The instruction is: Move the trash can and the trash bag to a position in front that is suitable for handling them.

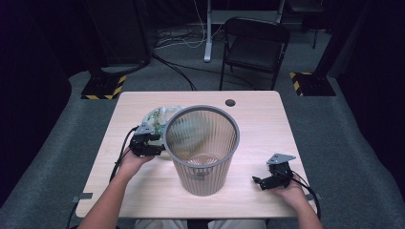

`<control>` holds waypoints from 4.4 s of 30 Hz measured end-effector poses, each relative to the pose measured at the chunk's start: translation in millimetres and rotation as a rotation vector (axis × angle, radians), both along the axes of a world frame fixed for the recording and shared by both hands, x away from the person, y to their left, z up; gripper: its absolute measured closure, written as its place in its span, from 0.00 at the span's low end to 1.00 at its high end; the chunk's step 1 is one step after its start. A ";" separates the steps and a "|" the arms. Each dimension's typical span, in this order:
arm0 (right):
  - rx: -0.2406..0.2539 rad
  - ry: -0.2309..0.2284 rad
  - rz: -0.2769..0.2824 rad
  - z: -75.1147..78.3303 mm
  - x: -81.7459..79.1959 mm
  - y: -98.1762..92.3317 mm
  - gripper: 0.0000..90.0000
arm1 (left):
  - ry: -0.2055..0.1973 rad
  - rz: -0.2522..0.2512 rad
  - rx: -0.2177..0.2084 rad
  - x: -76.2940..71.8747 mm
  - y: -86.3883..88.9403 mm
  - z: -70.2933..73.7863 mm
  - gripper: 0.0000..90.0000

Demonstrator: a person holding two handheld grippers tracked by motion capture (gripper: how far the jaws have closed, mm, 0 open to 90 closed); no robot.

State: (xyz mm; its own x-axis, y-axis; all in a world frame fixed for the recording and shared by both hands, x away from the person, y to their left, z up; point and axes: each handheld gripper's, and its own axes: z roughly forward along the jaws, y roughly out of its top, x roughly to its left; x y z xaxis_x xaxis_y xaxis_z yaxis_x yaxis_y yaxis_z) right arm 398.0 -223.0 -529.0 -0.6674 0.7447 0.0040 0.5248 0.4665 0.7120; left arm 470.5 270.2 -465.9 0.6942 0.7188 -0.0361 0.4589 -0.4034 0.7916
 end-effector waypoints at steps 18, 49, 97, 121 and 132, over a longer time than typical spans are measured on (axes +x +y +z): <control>0.000 0.002 0.002 0.1 -0.1 -0.2 0.00 | 0.049 0.020 0.095 -6.3 13.7 -10.6 0.93; 0.001 0.000 -0.004 -0.1 -1.8 0.3 0.00 | 0.031 -0.124 -0.049 -126.8 58.5 10.3 0.83; 0.000 0.000 0.002 -0.1 -2.1 0.0 0.00 | 0.152 0.071 0.050 -32.2 39.7 -16.0 0.34; 0.000 0.000 0.006 -0.1 -1.7 -0.1 0.00 | 0.195 0.072 0.203 -22.5 27.2 -41.9 0.24; 0.000 0.000 0.007 -0.1 -1.7 -0.1 0.00 | 0.150 0.067 0.181 -27.3 28.9 -48.2 0.25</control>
State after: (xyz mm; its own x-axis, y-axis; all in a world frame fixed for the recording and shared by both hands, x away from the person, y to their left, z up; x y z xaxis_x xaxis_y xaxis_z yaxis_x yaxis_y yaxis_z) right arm 396.3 -223.1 -529.0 -0.6724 0.7402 0.0042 0.5220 0.4701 0.7117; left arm 443.1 299.1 -514.1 0.6415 0.7671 -0.0015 0.5965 -0.4976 0.6298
